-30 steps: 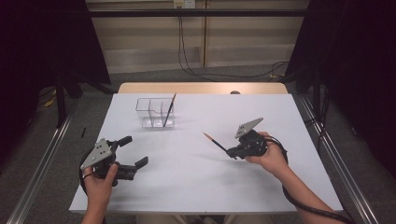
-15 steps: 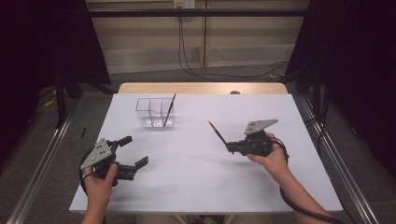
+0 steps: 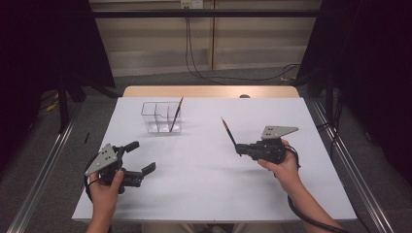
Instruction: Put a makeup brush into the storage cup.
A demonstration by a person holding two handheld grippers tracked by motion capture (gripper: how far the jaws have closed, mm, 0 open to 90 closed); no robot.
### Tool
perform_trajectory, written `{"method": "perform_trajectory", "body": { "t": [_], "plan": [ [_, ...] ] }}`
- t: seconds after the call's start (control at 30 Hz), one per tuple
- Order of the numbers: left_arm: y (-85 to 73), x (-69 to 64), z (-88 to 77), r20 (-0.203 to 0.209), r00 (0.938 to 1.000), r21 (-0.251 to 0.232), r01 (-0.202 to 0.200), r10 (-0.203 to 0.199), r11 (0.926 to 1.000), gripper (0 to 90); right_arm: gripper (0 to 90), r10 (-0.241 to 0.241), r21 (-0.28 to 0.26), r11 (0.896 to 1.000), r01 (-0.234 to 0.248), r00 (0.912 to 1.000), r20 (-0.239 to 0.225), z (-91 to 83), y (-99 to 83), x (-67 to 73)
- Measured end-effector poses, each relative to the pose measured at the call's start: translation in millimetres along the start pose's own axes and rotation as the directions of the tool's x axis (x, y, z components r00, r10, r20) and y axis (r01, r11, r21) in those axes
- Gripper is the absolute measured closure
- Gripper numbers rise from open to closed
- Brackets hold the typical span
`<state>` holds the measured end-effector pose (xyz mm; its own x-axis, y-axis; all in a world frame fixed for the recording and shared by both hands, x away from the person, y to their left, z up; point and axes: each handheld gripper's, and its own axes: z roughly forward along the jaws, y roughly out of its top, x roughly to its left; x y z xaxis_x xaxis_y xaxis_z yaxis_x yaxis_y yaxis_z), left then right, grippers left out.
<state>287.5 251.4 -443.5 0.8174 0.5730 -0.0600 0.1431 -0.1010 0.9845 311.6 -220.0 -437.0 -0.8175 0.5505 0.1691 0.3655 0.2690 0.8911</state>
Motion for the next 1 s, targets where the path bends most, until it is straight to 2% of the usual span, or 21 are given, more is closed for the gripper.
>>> {"method": "perform_trajectory", "body": {
  "t": [0.23, 0.53, 0.77, 1.0],
  "plan": [
    [0.2, -0.1, 0.5, 0.001, 1.0000, -0.001, 0.000, 0.000, 1.0000, 1.2, 86.4, -0.003, -0.064, 0.998, 0.003, 1.0000, -0.008, -2.6, 1.5, 0.9],
    [-0.9, 0.0, 2.7, 0.005, 1.0000, -0.001, 0.008, -0.008, 1.0000, 1.3, 86.4, -0.005, -0.084, 0.996, 0.004, 0.9998, -0.019, 3.1, 2.1, 3.8],
    [-1.0, 0.5, 2.5, 0.004, 0.9999, -0.004, 0.009, -0.009, 0.9999, 1.2, 86.4, -0.014, -0.120, 0.993, 0.010, 0.9995, -0.030, 11.4, 7.2, 8.5],
    [0.0, -0.2, 2.6, 0.007, 0.9999, -0.009, 0.011, -0.011, 0.9999, 1.2, 86.4, -0.015, -0.125, 0.992, 0.008, 0.9981, -0.060, 22.1, 9.2, 13.2]
  ]
}}
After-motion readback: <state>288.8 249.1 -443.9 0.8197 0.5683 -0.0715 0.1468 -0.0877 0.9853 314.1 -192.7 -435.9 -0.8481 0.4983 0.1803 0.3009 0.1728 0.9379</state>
